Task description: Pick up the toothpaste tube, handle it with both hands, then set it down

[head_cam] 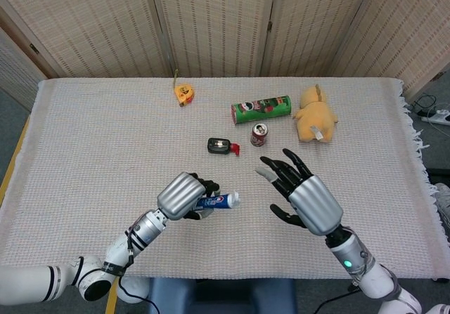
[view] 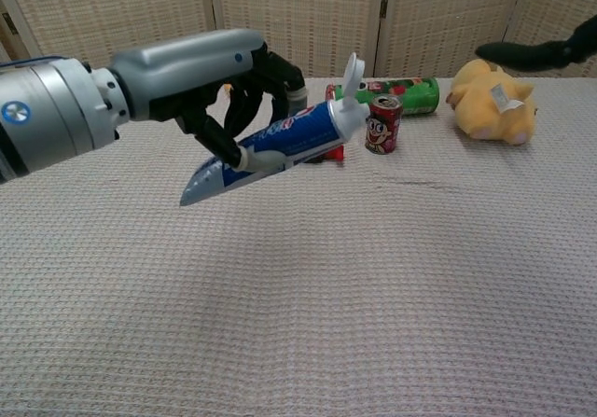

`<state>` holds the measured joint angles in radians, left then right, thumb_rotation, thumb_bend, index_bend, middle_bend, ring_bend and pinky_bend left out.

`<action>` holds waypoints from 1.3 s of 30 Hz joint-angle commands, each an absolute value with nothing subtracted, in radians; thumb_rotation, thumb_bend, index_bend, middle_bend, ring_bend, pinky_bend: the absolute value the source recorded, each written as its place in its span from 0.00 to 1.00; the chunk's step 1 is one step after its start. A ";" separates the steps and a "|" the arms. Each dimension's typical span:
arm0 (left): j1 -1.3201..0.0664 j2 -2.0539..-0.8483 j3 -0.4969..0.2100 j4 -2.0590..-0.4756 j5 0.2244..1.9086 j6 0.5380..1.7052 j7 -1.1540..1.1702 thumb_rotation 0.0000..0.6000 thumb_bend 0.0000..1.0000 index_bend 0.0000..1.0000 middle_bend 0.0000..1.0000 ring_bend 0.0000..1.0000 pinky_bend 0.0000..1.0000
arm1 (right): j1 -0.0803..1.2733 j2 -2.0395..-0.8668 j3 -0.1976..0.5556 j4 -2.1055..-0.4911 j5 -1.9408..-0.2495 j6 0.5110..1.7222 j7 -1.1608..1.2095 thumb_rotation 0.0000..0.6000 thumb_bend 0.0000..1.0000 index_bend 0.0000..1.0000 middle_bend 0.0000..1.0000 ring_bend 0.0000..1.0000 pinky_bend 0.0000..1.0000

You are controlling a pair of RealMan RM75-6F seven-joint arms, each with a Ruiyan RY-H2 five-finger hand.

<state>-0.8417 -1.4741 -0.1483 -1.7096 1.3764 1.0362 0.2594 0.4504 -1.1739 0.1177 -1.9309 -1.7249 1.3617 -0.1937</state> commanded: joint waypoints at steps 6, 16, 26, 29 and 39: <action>-0.853 -1.606 -0.111 -1.497 1.317 0.987 0.424 1.00 0.53 0.68 0.79 0.64 0.55 | 0.368 -1.133 0.072 -1.838 -1.729 1.451 -0.082 0.97 0.36 0.12 0.12 0.18 0.00; -0.875 -1.704 -0.122 -1.400 1.168 0.914 0.552 1.00 0.52 0.36 0.54 0.44 0.45 | 0.332 -1.144 0.059 -1.758 -1.720 1.486 0.002 0.97 0.36 0.12 0.12 0.18 0.00; -0.853 -1.677 -0.120 -1.445 1.082 0.909 0.570 1.00 0.49 0.19 0.40 0.33 0.36 | 0.301 -1.142 0.050 -1.698 -1.693 1.496 0.060 0.97 0.36 0.12 0.12 0.17 0.00; -0.827 -1.613 -0.125 -1.518 1.060 0.930 0.549 1.00 0.49 0.18 0.39 0.30 0.33 | 0.290 -1.123 0.047 -1.689 -1.685 1.501 0.076 0.97 0.36 0.12 0.12 0.17 0.00; -0.616 -1.326 -0.109 -1.707 1.111 1.155 0.341 1.00 0.49 0.19 0.39 0.29 0.28 | 0.235 -1.034 0.025 -1.647 -1.640 1.511 0.179 0.97 0.36 0.13 0.12 0.16 0.00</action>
<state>-0.6722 -1.3868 -0.1178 -1.6659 1.0919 1.0995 0.3973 0.2429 -1.0399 0.0255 -1.6525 -1.6467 1.5046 0.1748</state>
